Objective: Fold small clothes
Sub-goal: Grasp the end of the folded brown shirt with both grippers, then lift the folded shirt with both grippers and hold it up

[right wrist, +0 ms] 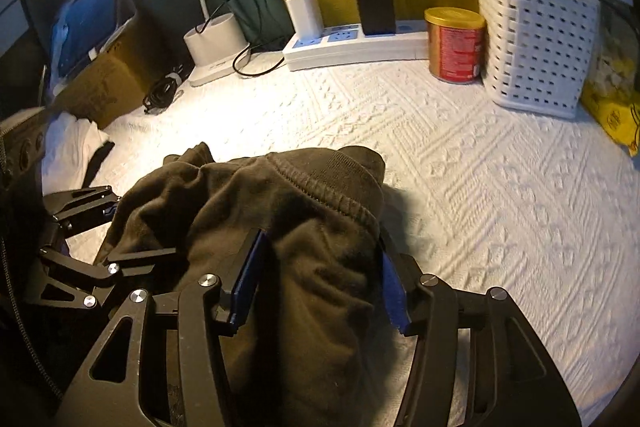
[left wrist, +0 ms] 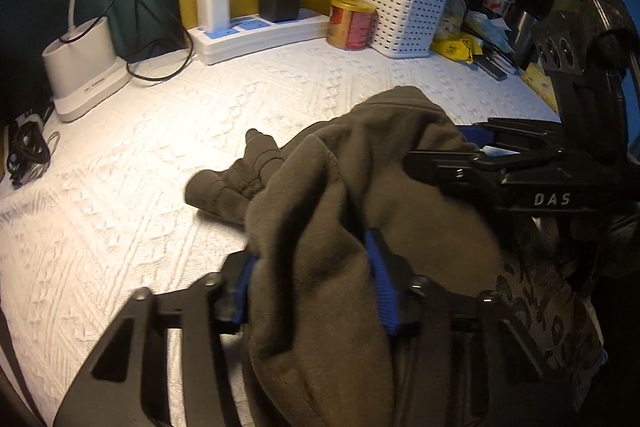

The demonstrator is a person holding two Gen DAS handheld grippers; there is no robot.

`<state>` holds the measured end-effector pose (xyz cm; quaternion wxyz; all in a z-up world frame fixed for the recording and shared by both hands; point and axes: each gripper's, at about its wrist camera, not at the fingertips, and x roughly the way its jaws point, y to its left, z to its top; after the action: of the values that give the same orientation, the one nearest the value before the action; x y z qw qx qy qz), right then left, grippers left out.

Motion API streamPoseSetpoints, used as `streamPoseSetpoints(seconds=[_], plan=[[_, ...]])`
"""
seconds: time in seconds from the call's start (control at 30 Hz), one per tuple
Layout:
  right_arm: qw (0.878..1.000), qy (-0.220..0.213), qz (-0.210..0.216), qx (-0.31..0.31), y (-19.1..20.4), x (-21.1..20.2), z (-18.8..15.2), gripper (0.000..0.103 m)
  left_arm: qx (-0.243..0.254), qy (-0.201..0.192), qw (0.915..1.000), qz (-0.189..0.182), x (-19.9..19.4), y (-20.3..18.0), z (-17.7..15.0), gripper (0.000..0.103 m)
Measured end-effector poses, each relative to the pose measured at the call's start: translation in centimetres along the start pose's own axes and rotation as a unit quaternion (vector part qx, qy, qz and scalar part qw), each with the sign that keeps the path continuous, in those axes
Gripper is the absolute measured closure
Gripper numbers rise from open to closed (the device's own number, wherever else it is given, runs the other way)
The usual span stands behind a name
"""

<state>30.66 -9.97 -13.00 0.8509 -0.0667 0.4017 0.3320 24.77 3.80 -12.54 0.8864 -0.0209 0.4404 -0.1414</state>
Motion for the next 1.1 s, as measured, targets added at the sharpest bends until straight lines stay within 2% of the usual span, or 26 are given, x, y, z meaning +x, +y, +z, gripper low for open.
streamPoseSetpoints(seconds=[0.07,0.1,0.23,0.43,1.1], plan=[[1.000,0.002,0.004,-0.012,0.4,0.1,0.0,0.054,0.004,0.001,1.0000,-0.001,0.1,-0.4,0.0,0.072],[1.000,0.004,0.009,-0.015,0.4,0.2,0.0,0.066,0.007,0.001,1.0000,-0.001,0.1,-0.8,-0.1,0.075],[0.999,0.003,0.016,-0.033,1.2,0.1,-0.1,0.079,0.009,0.003,0.9999,-0.006,-0.1,-1.6,-0.2,0.078],[0.999,-0.007,0.010,-0.041,1.8,-1.2,-0.5,0.081,0.008,-0.013,0.9999,-0.008,-1.3,-2.6,-0.5,0.079],[0.993,-0.107,-0.011,-0.058,5.4,-11.4,-1.9,0.082,0.029,-0.114,0.9931,-0.004,-8.2,-6.2,-2.2,0.079]])
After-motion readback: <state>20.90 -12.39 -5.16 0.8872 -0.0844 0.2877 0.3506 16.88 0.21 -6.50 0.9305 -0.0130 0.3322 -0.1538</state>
